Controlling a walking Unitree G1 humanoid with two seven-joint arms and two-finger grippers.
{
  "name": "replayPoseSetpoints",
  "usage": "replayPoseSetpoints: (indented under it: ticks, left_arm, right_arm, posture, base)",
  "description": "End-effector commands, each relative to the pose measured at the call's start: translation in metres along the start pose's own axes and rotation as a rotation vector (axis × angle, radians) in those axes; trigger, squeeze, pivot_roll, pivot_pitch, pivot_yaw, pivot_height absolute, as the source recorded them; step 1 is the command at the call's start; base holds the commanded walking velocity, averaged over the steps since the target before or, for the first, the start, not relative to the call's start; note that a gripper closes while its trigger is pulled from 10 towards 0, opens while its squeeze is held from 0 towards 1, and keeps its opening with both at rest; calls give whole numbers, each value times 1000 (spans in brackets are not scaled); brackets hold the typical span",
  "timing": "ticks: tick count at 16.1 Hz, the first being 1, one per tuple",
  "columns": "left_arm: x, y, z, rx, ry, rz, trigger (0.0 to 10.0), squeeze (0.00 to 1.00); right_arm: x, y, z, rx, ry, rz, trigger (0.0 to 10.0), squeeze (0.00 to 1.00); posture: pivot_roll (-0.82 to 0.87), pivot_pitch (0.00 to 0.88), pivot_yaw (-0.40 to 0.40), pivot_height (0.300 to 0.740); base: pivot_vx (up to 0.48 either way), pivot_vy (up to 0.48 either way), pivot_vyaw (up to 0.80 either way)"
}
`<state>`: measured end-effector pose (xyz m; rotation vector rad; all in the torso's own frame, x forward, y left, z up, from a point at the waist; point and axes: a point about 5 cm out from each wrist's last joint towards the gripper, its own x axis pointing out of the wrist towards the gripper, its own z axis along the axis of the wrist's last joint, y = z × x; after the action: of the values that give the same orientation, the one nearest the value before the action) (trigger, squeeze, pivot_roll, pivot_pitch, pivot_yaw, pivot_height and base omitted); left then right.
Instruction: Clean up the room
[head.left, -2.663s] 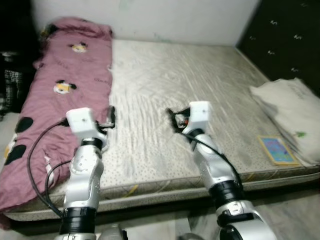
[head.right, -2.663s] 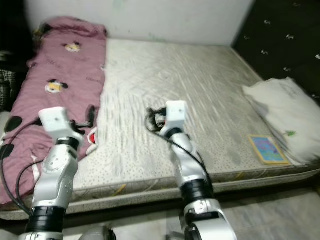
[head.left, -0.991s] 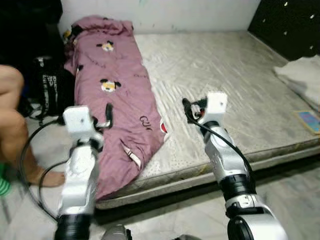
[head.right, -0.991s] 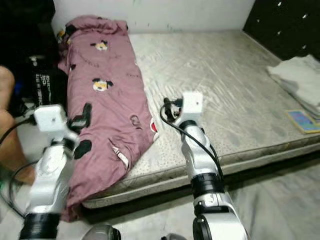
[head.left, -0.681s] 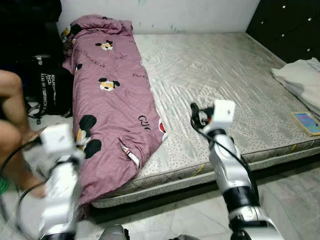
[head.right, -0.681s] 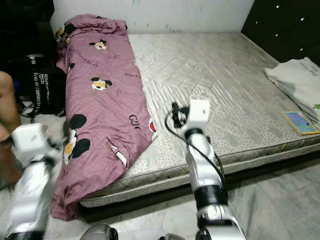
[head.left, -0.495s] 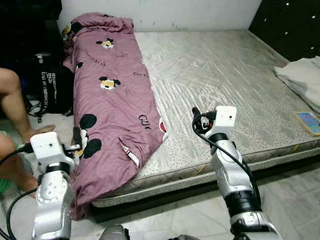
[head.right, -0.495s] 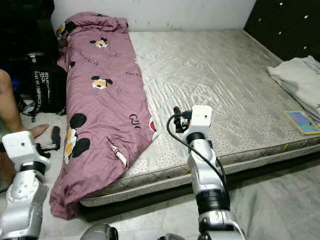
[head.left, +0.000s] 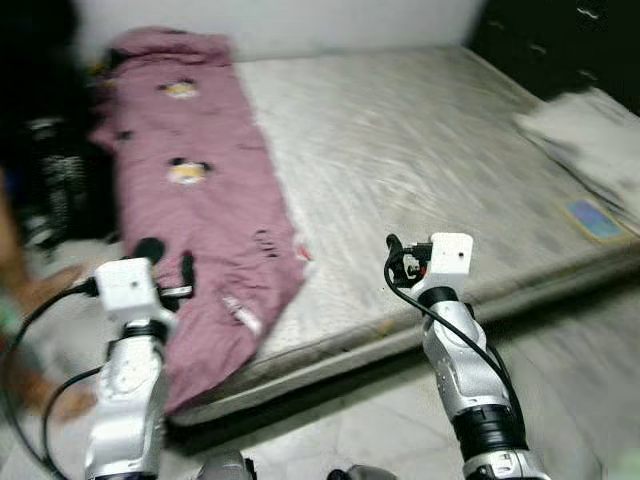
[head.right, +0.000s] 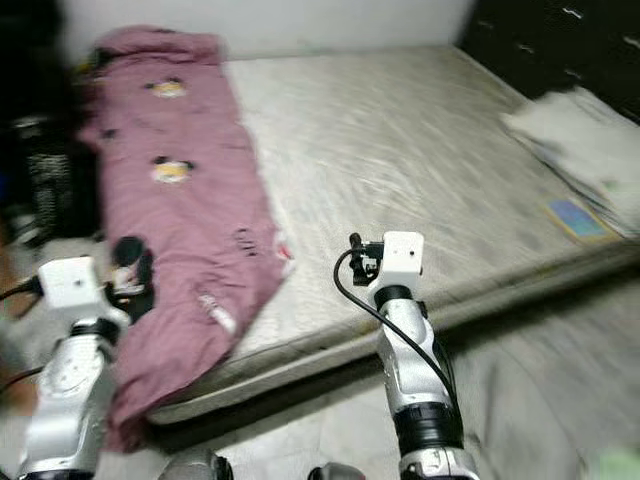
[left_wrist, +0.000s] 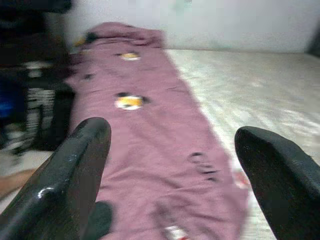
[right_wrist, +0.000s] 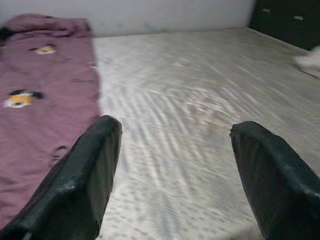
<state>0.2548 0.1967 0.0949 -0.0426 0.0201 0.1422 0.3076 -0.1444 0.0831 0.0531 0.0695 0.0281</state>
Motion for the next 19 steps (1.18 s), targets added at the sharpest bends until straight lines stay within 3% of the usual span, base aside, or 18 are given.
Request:
replayPoseSetpoints:
  ticks: [1, 5, 6, 7, 8, 11, 12, 14, 19]
  left_arm:
    - [0, -4, 3, -3, -1, -10, 10000, 0]
    - [-7, 3, 1, -7, 10, 24, 10000, 0]
    - [-10, 12, -3, -15, 45, 80, 10000, 0]
    - [-11, 20, -10, 45, 107, 134, 10000, 0]
    - [-12, 26, -14, 16, 131, 178, 10000, 0]
    - [-7, 17, -18, 113, 180, 110, 10000, 0]
    - [-6, 13, -16, 101, 171, 93, 10000, 0]
    - [-6, 8, -13, 71, 156, 74, 10000, 0]
    - [-4, 4, -7, 29, 117, 52, 10000, 0]
  right_arm:
    - [0, -3, 1, -6, 5, -17, 10000, 0]
    - [-1, 5, 5, 9, -22, 29, 10000, 0]
    - [-3, 4, 13, -54, -86, 24, 10000, 0]
    - [-4, -1, 19, -167, -126, -19, 10000, 0]
    - [-6, -6, 22, -253, -154, -59, 10000, 0]
    - [-3, -5, 13, -273, -86, -51, 10000, 0]
    - [-3, -2, 12, -221, -78, -21, 10000, 0]
    - [-2, 0, 1, 12, 25, -25, 10000, 0]
    - [0, 3, -2, 35, 43, 20, 10000, 0]
  posture:
    - [118, 0, -57, 740]
    - [132, 3, -70, 740]
    - [130, 9, -70, 740]
    - [130, 11, -69, 740]
    - [121, 13, -64, 740]
    - [117, 14, -61, 740]
    - [116, 16, -60, 740]
    - [115, 17, -64, 740]
    - [122, 17, -67, 740]
  base:
    - [0, 0, -800]
    - [0, 0, -200]
    - [0, 0, 0]
    - [0, 0, 0]
    - [0, 0, 0]
    - [0, 0, 0]
    - [0, 0, 0]
    - [0, 0, 0]
    - [0, 0, 0]
